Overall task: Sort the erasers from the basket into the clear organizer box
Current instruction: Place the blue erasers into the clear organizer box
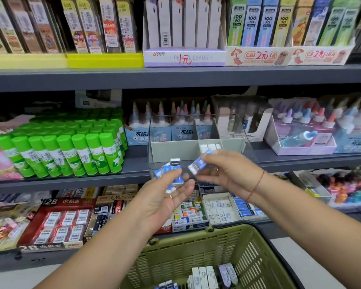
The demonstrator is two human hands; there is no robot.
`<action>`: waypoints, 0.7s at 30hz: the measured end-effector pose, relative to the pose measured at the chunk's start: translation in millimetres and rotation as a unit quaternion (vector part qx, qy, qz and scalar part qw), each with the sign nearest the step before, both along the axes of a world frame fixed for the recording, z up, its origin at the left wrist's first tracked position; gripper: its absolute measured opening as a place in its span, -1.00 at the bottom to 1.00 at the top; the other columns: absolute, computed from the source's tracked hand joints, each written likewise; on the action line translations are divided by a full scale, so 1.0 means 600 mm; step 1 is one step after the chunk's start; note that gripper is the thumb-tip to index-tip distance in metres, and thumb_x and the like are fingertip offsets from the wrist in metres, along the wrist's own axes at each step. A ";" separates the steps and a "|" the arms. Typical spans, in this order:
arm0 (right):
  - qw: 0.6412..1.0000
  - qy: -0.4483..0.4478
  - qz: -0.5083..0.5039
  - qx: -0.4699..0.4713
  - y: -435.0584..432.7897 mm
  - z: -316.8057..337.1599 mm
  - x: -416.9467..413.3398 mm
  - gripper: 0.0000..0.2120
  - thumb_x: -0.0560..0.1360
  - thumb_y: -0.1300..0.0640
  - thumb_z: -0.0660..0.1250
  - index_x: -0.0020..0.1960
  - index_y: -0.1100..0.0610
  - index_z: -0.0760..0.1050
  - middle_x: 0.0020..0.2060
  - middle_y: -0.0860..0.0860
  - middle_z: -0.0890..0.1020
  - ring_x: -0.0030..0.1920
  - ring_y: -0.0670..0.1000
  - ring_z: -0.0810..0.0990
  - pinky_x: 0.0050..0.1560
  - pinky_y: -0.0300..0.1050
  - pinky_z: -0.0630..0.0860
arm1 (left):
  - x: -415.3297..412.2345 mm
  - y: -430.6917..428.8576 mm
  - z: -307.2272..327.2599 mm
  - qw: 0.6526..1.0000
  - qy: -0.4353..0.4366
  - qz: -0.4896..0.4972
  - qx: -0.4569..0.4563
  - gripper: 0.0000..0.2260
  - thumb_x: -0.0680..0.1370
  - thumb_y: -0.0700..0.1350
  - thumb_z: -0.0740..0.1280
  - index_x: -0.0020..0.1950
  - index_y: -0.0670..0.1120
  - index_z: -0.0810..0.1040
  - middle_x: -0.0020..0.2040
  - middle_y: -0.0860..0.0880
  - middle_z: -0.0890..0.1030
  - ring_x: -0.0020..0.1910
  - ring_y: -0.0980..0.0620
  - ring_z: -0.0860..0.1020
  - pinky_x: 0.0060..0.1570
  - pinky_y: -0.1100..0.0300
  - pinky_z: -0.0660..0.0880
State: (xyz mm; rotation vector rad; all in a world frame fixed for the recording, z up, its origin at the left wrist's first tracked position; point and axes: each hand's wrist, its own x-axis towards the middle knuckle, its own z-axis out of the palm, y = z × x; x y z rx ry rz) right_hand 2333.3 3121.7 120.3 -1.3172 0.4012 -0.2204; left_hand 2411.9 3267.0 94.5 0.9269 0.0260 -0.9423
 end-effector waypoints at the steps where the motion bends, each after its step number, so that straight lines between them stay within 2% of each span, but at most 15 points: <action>1: 1.000 -0.005 -0.028 -0.012 -0.013 0.007 0.001 -0.91 0.56 0.25 0.25 -0.04 0.30 0.45 -0.19 0.20 0.65 -0.19 0.07 0.68 -0.15 -0.12 0.64 | 0.003 0.000 0.000 1.000 0.002 0.006 0.002 -0.87 0.49 -0.28 0.37 0.02 -0.28 0.53 -0.23 -0.23 0.67 -0.34 -0.06 0.66 -0.40 0.19 0.59; 3: 0.991 0.008 -0.084 -0.105 -0.039 0.012 0.000 -0.91 0.57 0.23 0.26 -0.01 0.22 0.34 -0.11 0.25 0.61 -0.23 0.11 0.69 -0.28 -0.10 0.64 | 0.006 0.000 0.000 1.000 0.002 0.006 0.001 -0.89 0.52 -0.28 0.34 0.03 -0.27 0.52 -0.21 -0.24 0.67 -0.36 -0.04 0.65 -0.42 0.21 0.58; 5: 0.957 0.046 -0.118 -0.260 -0.063 0.007 -0.004 -0.84 0.54 0.19 0.33 -0.11 0.15 0.33 -0.17 0.16 0.59 -0.37 0.05 0.66 -0.44 -0.14 0.57 | 0.006 0.000 0.000 1.000 -0.005 -0.004 0.000 -0.88 0.53 -0.27 0.34 0.04 -0.28 0.51 -0.15 -0.26 0.68 -0.35 -0.04 0.65 -0.41 0.22 0.58; 7: 0.891 0.087 -0.126 -0.428 -0.087 -0.002 -0.006 -0.85 0.48 0.13 0.41 -0.16 0.11 0.44 -0.28 0.04 0.57 -0.40 -0.01 0.60 -0.44 -0.23 0.46 | 0.003 0.000 -0.002 1.000 -0.013 -0.011 0.003 -0.89 0.53 -0.28 0.34 0.03 -0.29 0.52 -0.12 -0.27 0.68 -0.34 -0.04 0.66 -0.39 0.22 0.58; 9: 0.825 0.101 -0.121 -0.543 -0.104 -0.009 -0.004 -0.92 0.45 0.10 0.44 -0.13 0.06 0.55 -0.37 -0.07 0.51 -0.37 -0.07 0.48 -0.36 -0.30 0.35 | 0.002 0.000 -0.003 1.000 -0.013 -0.012 0.007 -0.89 0.52 -0.29 0.34 0.03 -0.29 0.53 -0.11 -0.27 0.68 -0.33 -0.04 0.66 -0.39 0.22 0.58; 12: 0.786 0.098 -0.112 -0.601 -0.113 -0.016 0.002 -0.86 0.46 0.14 0.42 0.02 0.07 0.61 -0.43 -0.17 0.42 -0.39 -0.19 0.37 -0.38 -0.38 0.24 | 0.001 0.000 -0.005 1.000 -0.004 -0.009 0.013 -0.89 0.52 -0.30 0.35 0.03 -0.29 0.54 -0.12 -0.27 0.68 -0.32 -0.05 0.67 -0.39 0.21 0.59; 14: 0.772 0.102 -0.104 -0.619 -0.111 -0.019 0.009 -0.84 0.47 0.15 0.41 0.05 0.06 0.57 -0.38 -0.19 0.42 -0.33 -0.15 0.41 -0.28 -0.29 0.29 | 0.001 0.000 -0.005 1.000 0.000 -0.009 0.016 -0.88 0.52 -0.30 0.34 0.03 -0.29 0.53 -0.13 -0.27 0.68 -0.31 -0.06 0.67 -0.38 0.21 0.59; 17: 0.766 0.101 -0.097 -0.628 -0.103 -0.017 0.023 -0.84 0.44 0.12 0.44 -0.06 0.03 0.47 -0.32 -0.16 0.47 -0.25 -0.08 0.47 -0.16 -0.20 0.39 | 0.000 -0.002 -0.004 1.000 0.001 -0.010 0.020 -0.90 0.52 -0.30 0.35 0.01 -0.28 0.54 -0.13 -0.28 0.68 -0.31 -0.08 0.67 -0.38 0.19 0.60; 21: 0.744 0.096 -0.091 -0.655 -0.101 -0.003 0.036 -0.87 0.48 0.08 0.39 0.01 0.08 0.57 -0.24 -0.06 0.57 -0.19 -0.04 0.52 -0.08 -0.14 0.49 | 0.002 -0.002 -0.003 1.000 0.002 -0.010 0.023 -0.90 0.51 -0.31 0.36 0.00 -0.29 0.54 -0.13 -0.28 0.67 -0.30 -0.09 0.67 -0.37 0.18 0.60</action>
